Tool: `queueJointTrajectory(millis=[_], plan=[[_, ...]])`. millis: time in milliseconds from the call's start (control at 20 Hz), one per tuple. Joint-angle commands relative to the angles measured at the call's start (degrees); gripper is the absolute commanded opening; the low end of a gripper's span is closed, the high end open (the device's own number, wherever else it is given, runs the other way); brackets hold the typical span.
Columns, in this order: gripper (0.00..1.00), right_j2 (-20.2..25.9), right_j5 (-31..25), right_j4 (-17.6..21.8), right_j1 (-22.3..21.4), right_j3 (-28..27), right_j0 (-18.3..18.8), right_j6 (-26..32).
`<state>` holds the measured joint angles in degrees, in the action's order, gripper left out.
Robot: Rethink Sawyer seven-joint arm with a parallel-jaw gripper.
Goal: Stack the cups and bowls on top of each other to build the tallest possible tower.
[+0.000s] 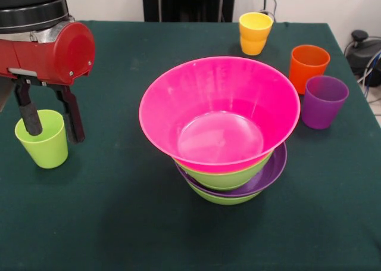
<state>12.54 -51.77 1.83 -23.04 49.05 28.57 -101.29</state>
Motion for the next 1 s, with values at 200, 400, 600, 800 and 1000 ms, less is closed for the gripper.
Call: queueJointTrajectory(millis=[200, 400, 600, 800, 1000], plan=[[1.0, 4.7, 0.8, 5.6, 2.1, 4.6, 1.2, 15.3], [1.0, 4.5, 1.2, 5.8, 1.8, 5.6, 1.3, 14.9], [1.0, 4.0, 0.9, 6.0, 1.2, 6.7, 1.0, 14.0], [1.0, 3.3, 0.3, 6.5, 0.8, 7.5, 0.6, 13.2], [1.0, 3.5, 1.1, 6.6, 0.7, 8.6, 0.7, 12.1]])
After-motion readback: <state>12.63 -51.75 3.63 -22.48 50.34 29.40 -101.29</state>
